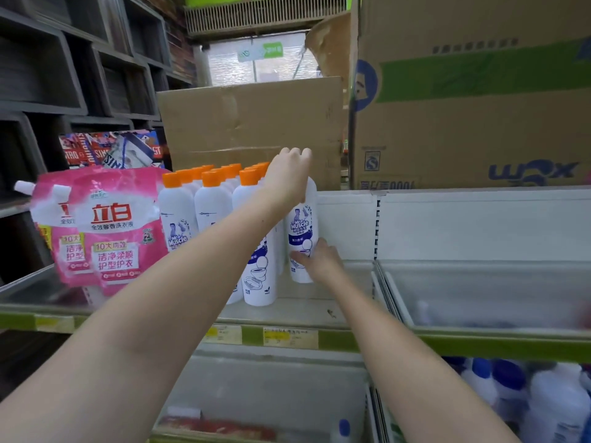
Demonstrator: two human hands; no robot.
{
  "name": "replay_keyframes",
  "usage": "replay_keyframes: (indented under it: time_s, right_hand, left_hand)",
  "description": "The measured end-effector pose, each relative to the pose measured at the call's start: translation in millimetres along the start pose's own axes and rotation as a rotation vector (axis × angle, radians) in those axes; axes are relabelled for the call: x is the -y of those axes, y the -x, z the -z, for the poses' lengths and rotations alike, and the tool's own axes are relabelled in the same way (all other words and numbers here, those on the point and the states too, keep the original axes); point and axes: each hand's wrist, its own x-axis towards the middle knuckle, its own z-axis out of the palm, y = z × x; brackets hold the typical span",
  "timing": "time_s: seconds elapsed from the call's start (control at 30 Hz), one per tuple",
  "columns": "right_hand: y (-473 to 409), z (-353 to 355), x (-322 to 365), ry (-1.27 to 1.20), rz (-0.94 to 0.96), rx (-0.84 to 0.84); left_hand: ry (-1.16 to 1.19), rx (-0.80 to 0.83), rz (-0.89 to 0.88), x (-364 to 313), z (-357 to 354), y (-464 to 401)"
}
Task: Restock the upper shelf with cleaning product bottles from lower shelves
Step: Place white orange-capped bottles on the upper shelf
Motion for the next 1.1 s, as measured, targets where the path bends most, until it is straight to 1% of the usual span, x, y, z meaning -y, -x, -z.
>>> replay_keyframes:
  time_s: [0.07,0.17,0.37,0.5,0.7,0.9,1.0,1.1]
  right_hand:
    - [-10.8,2.2,1.2,0.006,-0.005,0.022]
    - [-24.7,1.3,0.5,-0.042,0.058,0.038]
    - [-42.7,-10.6,-1.2,-0.098,0.094,0.009]
    - [-50.9,-16.1,-0.5,-0.194,0.06,0.005]
    - [-56.7,-21.6,-0.1,-0.32,-0.019,-0.017]
    - [-47.8,-17.9,8.4,-0.186,-0.034,-0.012]
    - [-41.9,-11.6,12.5,-0.119,-0.044,0.008]
    - [-38.8,-5.5,18.3,-0.113,-0.042,-0.025]
  left_hand:
    - [0.008,-0.009,0.044,0.7,-9.0,-7.5]
    - [-0.016,-0.029,0.096,-0.5,-21.7,-17.5]
    - [-0.087,-0.035,0.115,-0.8,-32.8,-33.0]
    - [-0.128,-0.053,0.121,0.4,-48.3,-37.0]
    - [-0.037,-0.065,0.135,2.6,-54.8,-39.3]
    - [0.004,-0.043,0.151,-2.5,-53.3,-30.9]
    - [-0.024,0.001,0.159,-7.6,-53.8,-25.3]
    - [-0.065,0.028,0.153,-12.8,-57.3,-18.3]
